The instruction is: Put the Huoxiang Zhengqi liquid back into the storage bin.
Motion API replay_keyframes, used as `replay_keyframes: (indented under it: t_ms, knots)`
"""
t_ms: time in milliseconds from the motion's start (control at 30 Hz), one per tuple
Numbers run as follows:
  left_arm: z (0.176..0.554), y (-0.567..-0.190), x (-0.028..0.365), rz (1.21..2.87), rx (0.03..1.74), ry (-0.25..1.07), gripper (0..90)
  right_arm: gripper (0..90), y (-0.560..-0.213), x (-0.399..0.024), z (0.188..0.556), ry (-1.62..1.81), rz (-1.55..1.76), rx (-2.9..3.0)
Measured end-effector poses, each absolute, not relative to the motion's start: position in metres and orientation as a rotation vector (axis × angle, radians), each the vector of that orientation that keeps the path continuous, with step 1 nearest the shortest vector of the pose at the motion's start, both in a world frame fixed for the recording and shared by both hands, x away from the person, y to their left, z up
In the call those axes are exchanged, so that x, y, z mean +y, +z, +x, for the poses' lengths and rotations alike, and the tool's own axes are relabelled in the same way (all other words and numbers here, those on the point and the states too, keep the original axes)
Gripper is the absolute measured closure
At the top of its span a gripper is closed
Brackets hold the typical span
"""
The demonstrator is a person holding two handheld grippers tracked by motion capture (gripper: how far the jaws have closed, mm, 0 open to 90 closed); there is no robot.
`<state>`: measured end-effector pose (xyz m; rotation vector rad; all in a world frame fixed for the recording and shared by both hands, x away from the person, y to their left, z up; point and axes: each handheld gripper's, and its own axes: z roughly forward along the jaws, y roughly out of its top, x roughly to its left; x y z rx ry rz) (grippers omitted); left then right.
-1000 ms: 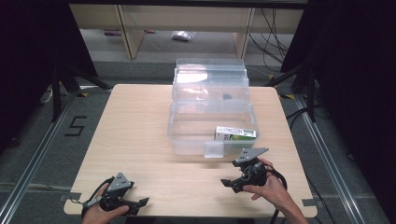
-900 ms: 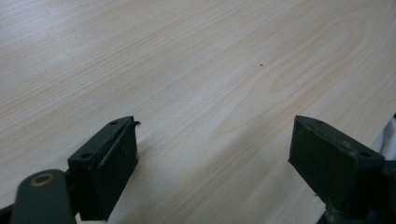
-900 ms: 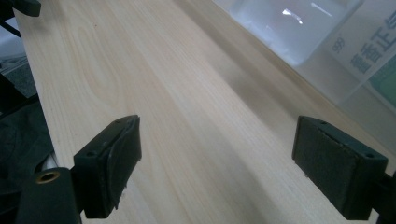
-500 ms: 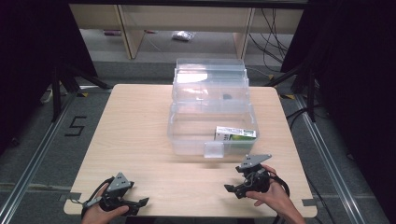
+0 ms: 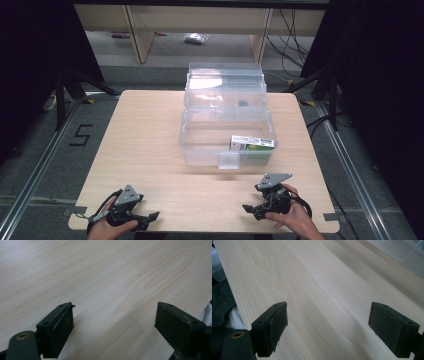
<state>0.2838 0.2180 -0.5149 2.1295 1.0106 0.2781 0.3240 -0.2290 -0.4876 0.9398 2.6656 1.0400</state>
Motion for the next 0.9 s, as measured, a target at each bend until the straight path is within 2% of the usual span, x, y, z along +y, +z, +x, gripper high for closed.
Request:
replay_keyframes:
  t_ms: [900]
  knots:
    - [0.282, -0.515, 0.216, 2.098, 1.023, 0.268, 14.9, 16.8, -0.494, -0.235, 0.309, 0.943, 0.956, 2.709]
